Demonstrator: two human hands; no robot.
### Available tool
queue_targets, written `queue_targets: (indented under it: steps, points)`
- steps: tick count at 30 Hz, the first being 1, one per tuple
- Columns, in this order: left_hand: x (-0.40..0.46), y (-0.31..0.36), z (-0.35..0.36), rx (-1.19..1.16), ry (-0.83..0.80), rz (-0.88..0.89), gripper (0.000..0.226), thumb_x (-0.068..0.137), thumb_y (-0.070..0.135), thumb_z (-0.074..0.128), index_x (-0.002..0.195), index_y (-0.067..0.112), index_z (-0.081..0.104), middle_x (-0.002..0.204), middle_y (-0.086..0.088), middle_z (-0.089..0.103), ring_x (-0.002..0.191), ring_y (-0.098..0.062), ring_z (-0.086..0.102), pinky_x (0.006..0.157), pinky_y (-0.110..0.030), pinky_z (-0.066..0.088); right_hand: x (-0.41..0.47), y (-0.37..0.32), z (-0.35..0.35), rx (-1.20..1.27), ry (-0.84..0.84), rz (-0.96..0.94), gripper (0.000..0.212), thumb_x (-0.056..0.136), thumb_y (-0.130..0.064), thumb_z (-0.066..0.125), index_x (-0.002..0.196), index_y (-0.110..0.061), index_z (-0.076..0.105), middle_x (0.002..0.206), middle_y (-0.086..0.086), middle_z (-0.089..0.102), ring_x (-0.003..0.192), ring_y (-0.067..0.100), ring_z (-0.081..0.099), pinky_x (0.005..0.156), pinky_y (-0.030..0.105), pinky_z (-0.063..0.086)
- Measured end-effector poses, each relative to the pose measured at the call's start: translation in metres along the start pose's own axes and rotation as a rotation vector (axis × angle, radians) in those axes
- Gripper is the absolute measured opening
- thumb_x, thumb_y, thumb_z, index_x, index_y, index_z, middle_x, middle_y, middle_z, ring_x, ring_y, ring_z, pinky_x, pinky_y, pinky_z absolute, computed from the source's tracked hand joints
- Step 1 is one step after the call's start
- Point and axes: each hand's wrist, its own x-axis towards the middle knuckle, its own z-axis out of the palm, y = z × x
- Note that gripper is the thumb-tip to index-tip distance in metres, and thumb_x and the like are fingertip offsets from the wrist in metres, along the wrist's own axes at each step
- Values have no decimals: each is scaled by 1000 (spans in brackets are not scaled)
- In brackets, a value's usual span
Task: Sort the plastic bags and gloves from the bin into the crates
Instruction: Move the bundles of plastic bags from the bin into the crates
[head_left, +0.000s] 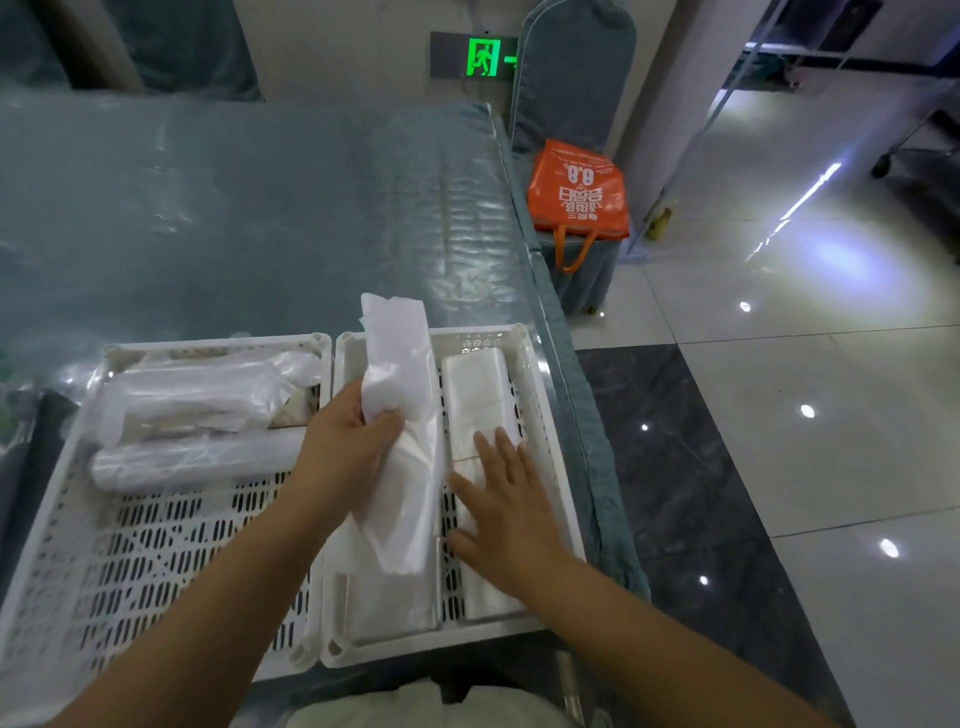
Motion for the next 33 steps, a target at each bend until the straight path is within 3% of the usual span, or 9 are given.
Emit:
queue_targets:
  steps: [5, 8, 12, 16, 18, 21, 25, 29, 33]
  points:
    - [0, -1, 1, 23, -3, -3, 25, 84, 15, 55, 101, 31, 61, 91, 3, 69, 83, -18, 65, 69, -34, 51, 2, 6, -9, -121, 104, 104, 35, 69, -36, 65, 100, -23, 56, 149, 19, 31, 143, 36, 9, 114, 50, 0]
    - [-1, 2, -3, 23, 23, 5, 27, 83, 15, 56, 94, 39, 61, 86, 10, 68, 76, -9, 65, 60, -25, 47, 1, 10, -11, -111, 150, 164, 33, 69, -30, 65, 98, -16, 59, 140, 22, 43, 138, 38, 24, 114, 49, 11]
    - [-4, 3, -8, 30, 71, -1, 27, 82, 16, 57, 85, 43, 59, 79, 18, 66, 70, -2, 63, 56, -19, 44, 10, 0, -6, -50, 127, 95, 35, 78, -16, 61, 112, -12, 56, 146, 21, 34, 141, 36, 16, 115, 47, 1]
    - [-8, 2, -10, 21, 78, 6, 28, 83, 14, 57, 82, 42, 58, 79, 16, 65, 72, -4, 62, 57, -21, 44, 21, -9, -2, -100, 10, 152, 57, 83, -47, 55, 126, -12, 42, 154, 19, 15, 143, 35, 0, 114, 53, -6]
    - [-10, 2, -11, 22, 69, 7, 29, 83, 14, 57, 82, 43, 57, 82, 15, 65, 74, -5, 62, 57, -22, 44, 25, -11, 0, -97, -13, 182, 61, 82, -46, 58, 128, -11, 38, 155, 19, 9, 143, 34, -5, 114, 53, -8]
    - [-14, 3, -13, 37, 63, 15, 29, 84, 16, 56, 84, 44, 55, 83, 15, 65, 71, -1, 61, 56, -18, 43, 29, -12, -4, 6, 3, 229, 53, 78, -27, 66, 121, -9, 42, 154, 21, 5, 142, 36, -6, 116, 51, -4]
    - [-18, 3, -15, 37, 65, 15, 26, 84, 15, 56, 93, 39, 56, 85, 14, 65, 74, -5, 61, 55, -19, 42, 38, -14, -12, -69, -106, 226, 45, 79, -13, 62, 120, -5, 43, 152, 30, -6, 140, 46, -4, 115, 55, 4]
    - [-23, 3, -20, 31, 70, 34, 28, 83, 12, 55, 94, 38, 58, 87, 15, 65, 75, -3, 61, 58, -21, 43, 42, -16, -15, -180, -193, 232, 28, 84, -12, 55, 111, -4, 53, 152, 32, -2, 139, 48, 1, 113, 56, 8]
    - [-26, 2, -25, 35, 93, 41, 29, 83, 12, 55, 92, 40, 57, 86, 17, 63, 74, 0, 60, 58, -21, 42, 39, -16, -18, -109, -127, 250, 24, 87, -20, 55, 106, -7, 60, 155, 24, 5, 142, 38, 5, 115, 53, 11]
